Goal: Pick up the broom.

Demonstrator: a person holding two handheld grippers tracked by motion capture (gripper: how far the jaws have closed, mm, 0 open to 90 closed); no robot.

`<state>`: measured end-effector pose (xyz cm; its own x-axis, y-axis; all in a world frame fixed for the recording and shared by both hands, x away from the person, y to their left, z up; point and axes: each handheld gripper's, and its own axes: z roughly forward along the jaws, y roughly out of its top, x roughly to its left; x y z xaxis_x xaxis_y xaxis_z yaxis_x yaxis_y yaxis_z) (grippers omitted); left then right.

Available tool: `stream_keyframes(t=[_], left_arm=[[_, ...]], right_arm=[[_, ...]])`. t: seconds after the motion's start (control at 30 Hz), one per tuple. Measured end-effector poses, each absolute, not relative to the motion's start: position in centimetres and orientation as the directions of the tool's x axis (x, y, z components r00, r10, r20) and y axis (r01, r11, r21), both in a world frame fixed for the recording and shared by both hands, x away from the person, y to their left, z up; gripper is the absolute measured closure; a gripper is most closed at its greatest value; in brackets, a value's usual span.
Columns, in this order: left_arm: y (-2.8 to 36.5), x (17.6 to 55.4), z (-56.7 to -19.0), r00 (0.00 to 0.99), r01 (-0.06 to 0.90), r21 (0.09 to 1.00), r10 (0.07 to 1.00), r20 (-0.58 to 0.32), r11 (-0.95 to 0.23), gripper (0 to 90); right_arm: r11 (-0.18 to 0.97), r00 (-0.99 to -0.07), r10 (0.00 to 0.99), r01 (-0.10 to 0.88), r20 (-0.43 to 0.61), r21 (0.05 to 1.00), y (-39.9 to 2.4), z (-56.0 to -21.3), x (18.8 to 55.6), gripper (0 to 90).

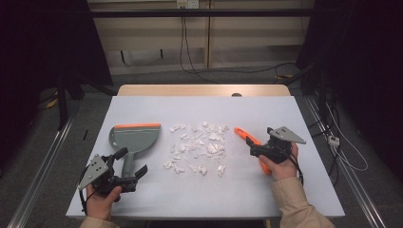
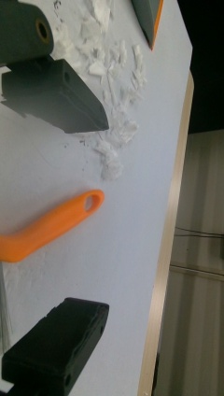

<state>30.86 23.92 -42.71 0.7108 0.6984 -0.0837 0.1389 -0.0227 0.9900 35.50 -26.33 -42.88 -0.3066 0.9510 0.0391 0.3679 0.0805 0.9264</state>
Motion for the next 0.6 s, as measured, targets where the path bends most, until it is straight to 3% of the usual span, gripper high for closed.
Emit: stream_keyframes(t=[0.3, 0.37, 0.43, 0.6], left_arm=[[24.2, 30.8, -42.7, 0.706, 0.135, 0.991, 0.704, -0.082, -0.021, 3.0], [24.2, 30.8, -42.6, 0.707, 0.134, 0.991, 0.703, -0.081, -0.021, 3.0], [24.1, 30.8, -42.7, 0.707, 0.134, 0.991, 0.702, -0.082, -0.020, 3.0], [23.9, 31.0, -42.7, 0.721, 0.133, 0.990, 0.689, -0.072, -0.035, 3.0]], right_arm=[[0.090, -0.289, 0.957, 0.396, 0.031, 0.914, -26.8, -42.6, 37.7, 10.6], [0.122, -0.288, 0.958, 0.399, -0.002, 0.909, -26.9, -42.6, 38.0, 18.7], [0.134, -0.281, 0.960, 0.406, -0.016, 0.904, -27.1, -42.8, 38.4, 18.2], [0.145, -0.295, 0.956, 0.485, 0.005, 0.862, -27.6, -43.8, 39.2, 28.0]])
